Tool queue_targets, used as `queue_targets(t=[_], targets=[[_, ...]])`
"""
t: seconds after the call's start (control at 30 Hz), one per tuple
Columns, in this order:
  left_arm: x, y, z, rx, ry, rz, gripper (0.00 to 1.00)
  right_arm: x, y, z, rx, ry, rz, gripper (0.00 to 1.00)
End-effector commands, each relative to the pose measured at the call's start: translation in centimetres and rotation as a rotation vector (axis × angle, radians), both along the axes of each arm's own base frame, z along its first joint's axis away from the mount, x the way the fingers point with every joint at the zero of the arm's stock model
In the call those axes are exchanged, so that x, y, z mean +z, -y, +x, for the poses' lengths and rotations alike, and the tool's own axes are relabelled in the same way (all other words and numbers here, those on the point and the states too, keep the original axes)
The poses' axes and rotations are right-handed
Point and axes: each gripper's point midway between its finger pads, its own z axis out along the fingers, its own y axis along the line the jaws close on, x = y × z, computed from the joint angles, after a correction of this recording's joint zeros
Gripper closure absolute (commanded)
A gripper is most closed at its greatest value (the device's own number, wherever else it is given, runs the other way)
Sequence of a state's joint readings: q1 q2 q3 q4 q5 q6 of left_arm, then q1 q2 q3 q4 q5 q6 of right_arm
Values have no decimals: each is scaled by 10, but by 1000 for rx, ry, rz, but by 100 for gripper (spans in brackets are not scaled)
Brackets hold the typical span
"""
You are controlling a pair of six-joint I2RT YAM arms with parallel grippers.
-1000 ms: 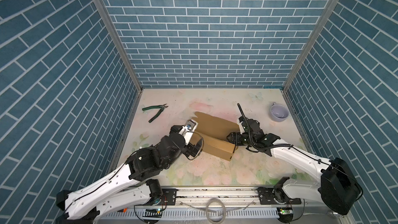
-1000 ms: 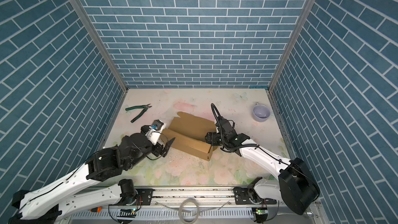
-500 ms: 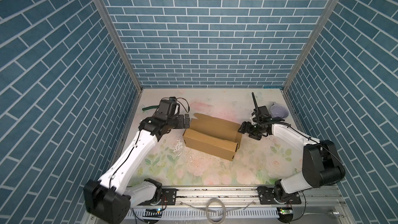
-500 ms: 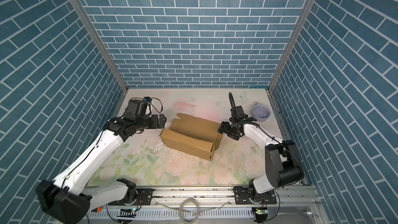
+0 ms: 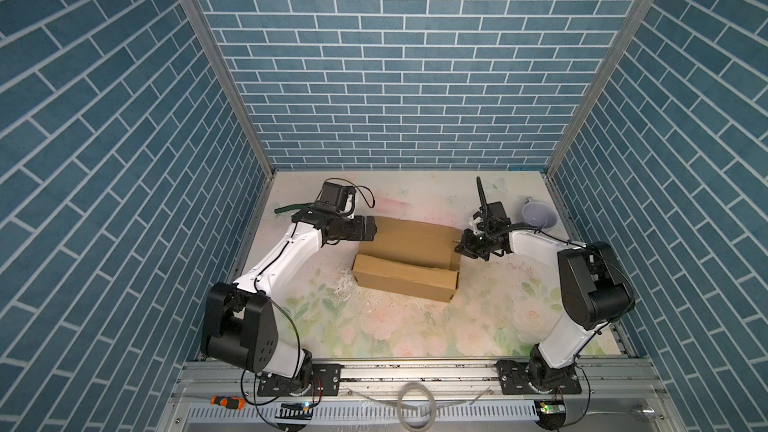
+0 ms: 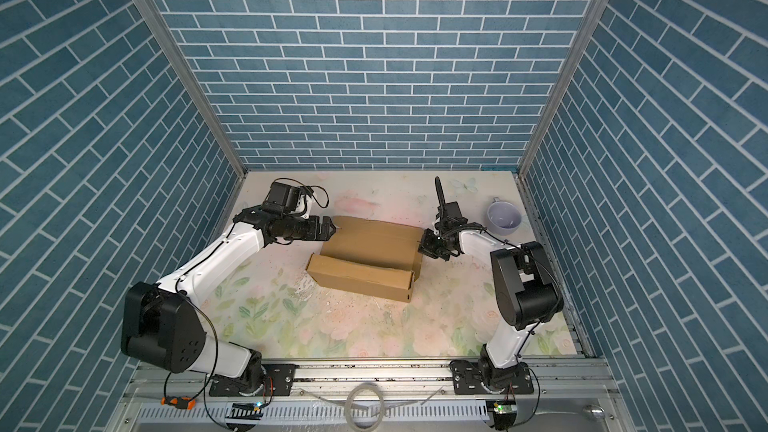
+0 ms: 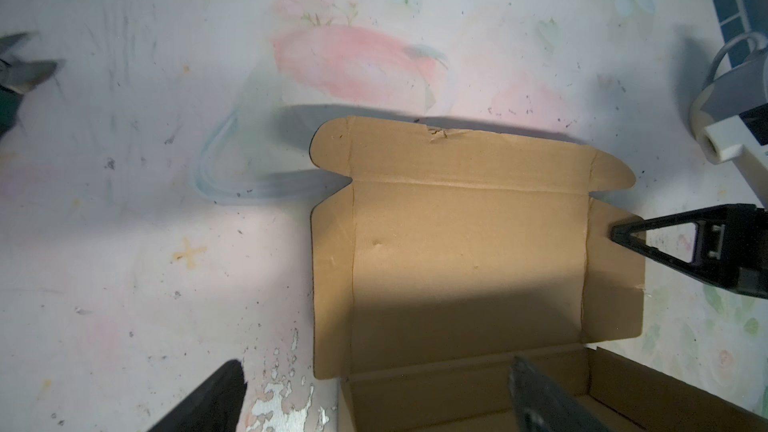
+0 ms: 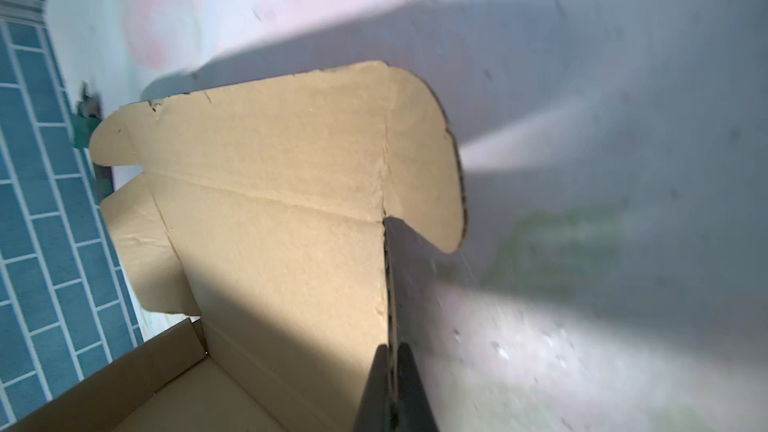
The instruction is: Fold the paper box
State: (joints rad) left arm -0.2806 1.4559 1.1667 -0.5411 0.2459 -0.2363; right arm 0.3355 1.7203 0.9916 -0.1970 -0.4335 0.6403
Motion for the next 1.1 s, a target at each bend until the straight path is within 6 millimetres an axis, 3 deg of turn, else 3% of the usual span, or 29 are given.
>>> queue_targets(t=[0.0, 0.13, 0.27, 0.37, 0.6, 0.83, 0.93, 1.07], targets=[[39, -25, 18, 58, 175, 1, 0, 73, -4, 58, 22, 405, -13, 100], [73, -40, 33, 66, 368, -1, 0, 135, -3, 89, 46, 749, -59, 100], [80, -34, 46, 4, 460, 29, 0, 166, -12, 101, 139, 974, -101, 100], [74, -29, 54, -44, 478, 38, 0, 170, -16, 100, 195, 1089, -124, 100], [35, -16, 53, -133, 482, 14, 1, 172, -21, 94, 193, 1168, -69, 100], [17, -11, 70, -84, 495, -61, 24, 163, -16, 86, 164, 1176, -59, 100], [25, -20, 75, -41, 597, -59, 22, 158, -15, 82, 167, 1184, -57, 100], [27, -10, 88, -118, 606, -102, 13, 155, -20, 77, 211, 1195, -39, 100]])
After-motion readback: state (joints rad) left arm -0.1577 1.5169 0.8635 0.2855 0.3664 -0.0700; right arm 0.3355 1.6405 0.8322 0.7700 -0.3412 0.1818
